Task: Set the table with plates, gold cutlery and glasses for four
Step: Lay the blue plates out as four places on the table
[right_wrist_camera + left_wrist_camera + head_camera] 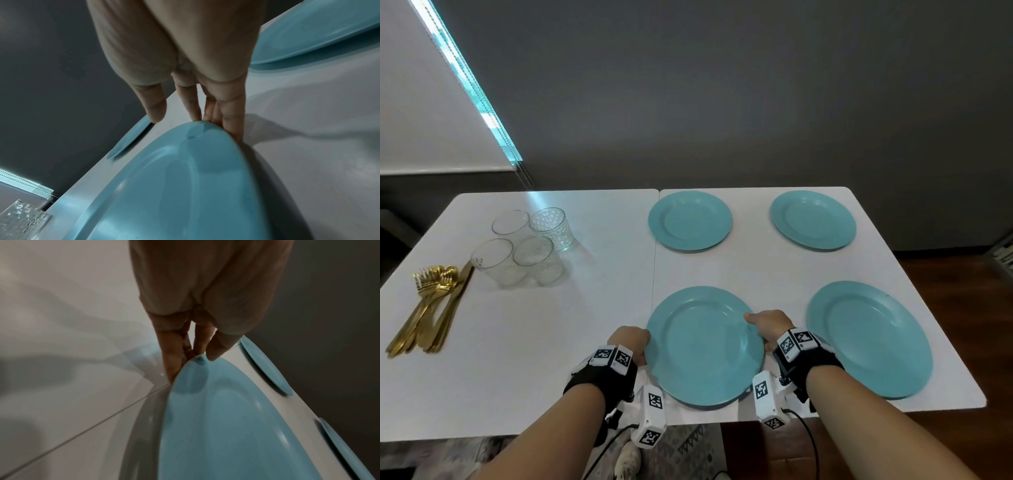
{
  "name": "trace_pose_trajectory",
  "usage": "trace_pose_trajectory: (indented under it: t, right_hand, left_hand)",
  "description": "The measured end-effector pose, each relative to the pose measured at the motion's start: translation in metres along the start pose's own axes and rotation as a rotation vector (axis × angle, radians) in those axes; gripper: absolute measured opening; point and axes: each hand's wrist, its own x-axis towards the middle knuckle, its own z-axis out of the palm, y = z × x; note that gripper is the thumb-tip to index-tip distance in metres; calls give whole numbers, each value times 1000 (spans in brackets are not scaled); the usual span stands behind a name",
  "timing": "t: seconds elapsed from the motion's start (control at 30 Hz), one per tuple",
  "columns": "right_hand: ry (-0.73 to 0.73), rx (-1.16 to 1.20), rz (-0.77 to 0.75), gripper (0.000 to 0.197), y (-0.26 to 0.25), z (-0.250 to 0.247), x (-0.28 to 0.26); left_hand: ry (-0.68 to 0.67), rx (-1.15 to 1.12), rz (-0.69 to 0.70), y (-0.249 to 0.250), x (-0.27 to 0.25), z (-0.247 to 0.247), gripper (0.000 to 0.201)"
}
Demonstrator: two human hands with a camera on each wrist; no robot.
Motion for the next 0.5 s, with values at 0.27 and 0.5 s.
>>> trace_pose_trajectory:
  t: [0.27, 0.5]
  right_hand:
    - [34, -103, 31, 30, -10, 0, -3]
    - [45, -109, 53, 48, -7, 0, -3]
  left_hand:
    - [148, 42, 25, -2, 0, -5, 12]
    - [141, 82, 43, 2, -9, -3, 9]
